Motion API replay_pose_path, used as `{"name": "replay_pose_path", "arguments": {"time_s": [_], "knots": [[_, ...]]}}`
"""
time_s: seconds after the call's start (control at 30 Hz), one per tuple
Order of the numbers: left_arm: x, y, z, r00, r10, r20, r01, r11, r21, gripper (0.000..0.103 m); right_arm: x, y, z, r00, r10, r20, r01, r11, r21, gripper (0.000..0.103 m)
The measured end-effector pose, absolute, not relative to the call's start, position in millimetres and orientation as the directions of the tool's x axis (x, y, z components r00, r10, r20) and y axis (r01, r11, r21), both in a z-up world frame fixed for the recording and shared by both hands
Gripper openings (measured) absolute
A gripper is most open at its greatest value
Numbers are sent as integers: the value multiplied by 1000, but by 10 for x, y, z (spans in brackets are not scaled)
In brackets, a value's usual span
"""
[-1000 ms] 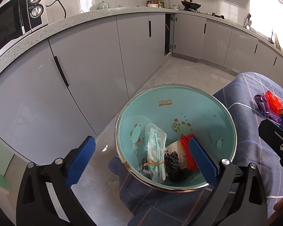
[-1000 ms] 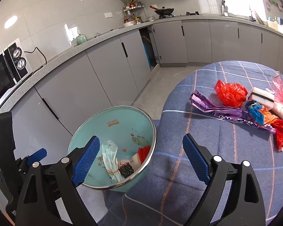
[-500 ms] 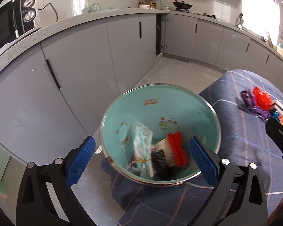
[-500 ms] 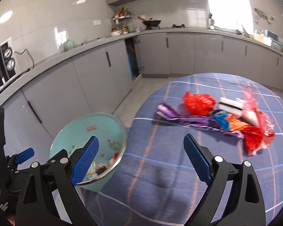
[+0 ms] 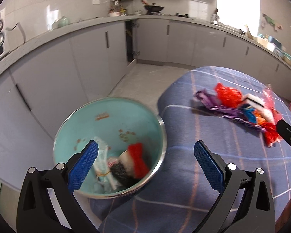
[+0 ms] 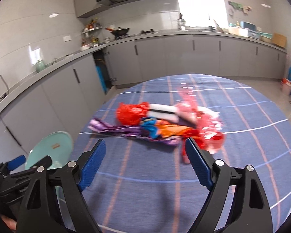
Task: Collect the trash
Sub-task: 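Move both tools back toward the remaining trash on the table, then grasp the pink plastic bag with the right tool while the left tool grasps the purple wrapper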
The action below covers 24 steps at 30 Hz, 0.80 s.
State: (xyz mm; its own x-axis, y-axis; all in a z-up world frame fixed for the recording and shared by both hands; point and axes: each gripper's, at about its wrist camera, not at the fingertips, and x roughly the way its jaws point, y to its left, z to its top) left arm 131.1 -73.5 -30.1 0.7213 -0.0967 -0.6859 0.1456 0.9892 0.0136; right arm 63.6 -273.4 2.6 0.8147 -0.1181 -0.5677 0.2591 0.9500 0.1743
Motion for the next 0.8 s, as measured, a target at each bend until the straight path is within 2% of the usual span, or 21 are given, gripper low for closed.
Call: {"name": "replay_pose_path", "arguments": {"time_s": [0.13, 0.33, 0.53, 0.63, 0.73, 0.8], "knots": [[1368, -993, -287, 727, -133, -674, 200, 979, 23, 96, 633, -3000, -31, 795, -147, -588, 308, 934, 183, 72], [1585, -1241, -295, 707, -177, -685, 238, 971, -4, 84, 749, -3338, 4, 781, -188, -595, 353, 920, 172, 71], [1844, -1523, -317, 700, -207, -684, 273, 962, -11, 84, 932, -3588, -72, 755, -190, -628, 379, 908, 181, 67], [1989, -1617, -340, 704, -195, -682, 260, 966, -8, 83, 1026, -3646, -148, 736, -177, -653, 379, 908, 180, 60], [2172, -1726, -406, 687, -206, -697, 261, 965, -29, 81, 1078, -3662, -216, 720, -168, -674, 377, 909, 176, 59], [2278, -1755, -451, 677, -209, -706, 250, 967, -47, 81, 1102, -3688, -253, 712, -157, -685, 376, 908, 182, 53]]}}
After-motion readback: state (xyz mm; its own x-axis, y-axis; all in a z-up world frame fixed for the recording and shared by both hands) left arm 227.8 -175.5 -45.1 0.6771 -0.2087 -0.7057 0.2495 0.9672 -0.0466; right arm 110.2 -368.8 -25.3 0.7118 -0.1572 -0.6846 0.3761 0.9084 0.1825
